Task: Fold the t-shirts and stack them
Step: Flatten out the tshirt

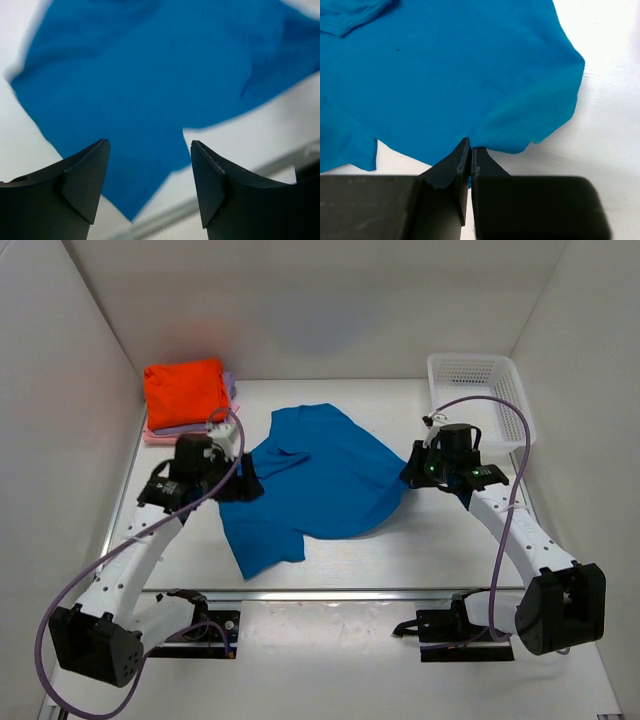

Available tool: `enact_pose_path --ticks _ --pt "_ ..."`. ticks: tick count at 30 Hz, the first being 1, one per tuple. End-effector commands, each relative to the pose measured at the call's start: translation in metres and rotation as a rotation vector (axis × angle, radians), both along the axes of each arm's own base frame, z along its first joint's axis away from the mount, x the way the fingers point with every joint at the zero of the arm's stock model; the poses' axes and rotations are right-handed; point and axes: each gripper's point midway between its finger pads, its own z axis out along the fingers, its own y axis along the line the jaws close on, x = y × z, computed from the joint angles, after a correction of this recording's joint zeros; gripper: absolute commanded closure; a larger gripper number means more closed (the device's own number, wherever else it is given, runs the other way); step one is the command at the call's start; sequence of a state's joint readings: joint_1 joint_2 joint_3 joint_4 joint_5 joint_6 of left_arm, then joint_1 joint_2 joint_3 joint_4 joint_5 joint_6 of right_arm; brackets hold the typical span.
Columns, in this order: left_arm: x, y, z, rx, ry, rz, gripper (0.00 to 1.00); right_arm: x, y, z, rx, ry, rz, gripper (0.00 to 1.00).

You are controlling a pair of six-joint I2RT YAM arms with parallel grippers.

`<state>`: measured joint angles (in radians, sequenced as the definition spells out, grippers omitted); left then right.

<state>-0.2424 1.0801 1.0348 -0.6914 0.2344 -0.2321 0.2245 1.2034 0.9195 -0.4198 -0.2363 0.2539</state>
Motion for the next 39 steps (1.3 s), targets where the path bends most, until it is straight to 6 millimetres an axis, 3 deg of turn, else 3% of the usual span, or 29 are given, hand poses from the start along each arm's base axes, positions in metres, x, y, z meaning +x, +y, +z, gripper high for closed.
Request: enact_pose_path --ticks 1,4,6,10,13,15,18,22,24,26,27,29,32,33,35,37,38,39 --pt "-0.072 -0.009 -0.089 0.003 0.370 -0.027 0.22 0.016 0.011 0.033 0.022 -0.120 0.036 1.00" --pt "-0.100 -0.009 -0.119 -0.008 0.444 -0.011 0.22 0.018 0.011 0.035 0.042 -0.136 0.034 1.00" --pt "-0.107 -0.006 -0.130 -0.020 0.448 0.026 0.25 0.015 0.012 0.032 0.051 -0.129 0.035 1.00" --pt "-0.102 0.019 -0.148 -0.003 0.381 0.181 0.22 0.016 0.016 0.033 0.075 -0.136 0.044 1.00" --pt "-0.092 0.027 -0.149 -0.003 0.356 0.238 0.21 0.015 0.020 0.030 0.084 -0.127 0.067 1.00" --pt "-0.095 0.033 -0.161 0.066 0.394 0.269 0.19 0.018 0.019 0.033 0.087 -0.137 0.068 1.00" --pt "-0.114 0.027 -0.189 0.187 0.525 0.233 0.16 0.022 0.014 0.036 0.098 -0.144 0.062 1.00" --pt "-0.119 0.024 -0.201 0.220 0.570 0.215 0.17 0.022 0.013 0.038 0.119 -0.153 0.071 1.00" --pt "-0.117 0.024 -0.205 0.223 0.575 0.219 0.23 0.021 0.013 0.037 0.128 -0.150 0.077 1.00" --pt "-0.116 0.017 -0.214 0.217 0.592 0.173 0.41 0.020 0.012 0.032 0.131 -0.140 0.076 1.00" --pt "-0.116 0.013 -0.216 0.211 0.597 0.154 0.70 0.020 0.010 0.034 0.138 -0.142 0.071 1.00" --pt "-0.113 0.007 -0.222 0.207 0.619 0.118 1.00 0.019 0.008 0.030 0.129 -0.131 0.073 1.00" --pt "-0.085 -0.008 -0.200 0.180 0.568 0.052 1.00 0.016 0.002 0.037 0.120 -0.133 0.056 0.99" --pt "-0.063 -0.011 -0.176 0.162 0.511 0.035 1.00 0.015 -0.001 0.041 0.125 -0.134 0.042 1.00" --pt "-0.013 -0.002 -0.111 0.078 0.369 0.089 1.00 0.011 -0.012 0.064 0.158 -0.178 -0.005 1.00" --pt "0.040 0.000 -0.003 -0.039 0.128 0.125 1.00 0.004 -0.021 0.088 0.200 -0.238 -0.050 1.00" --pt "0.052 0.008 0.054 -0.083 0.000 0.154 1.00 -0.001 -0.025 0.110 0.233 -0.289 -0.072 1.00" --pt "0.053 0.018 0.084 -0.097 -0.075 0.180 1.00 -0.006 -0.027 0.130 0.255 -0.343 -0.081 1.00"
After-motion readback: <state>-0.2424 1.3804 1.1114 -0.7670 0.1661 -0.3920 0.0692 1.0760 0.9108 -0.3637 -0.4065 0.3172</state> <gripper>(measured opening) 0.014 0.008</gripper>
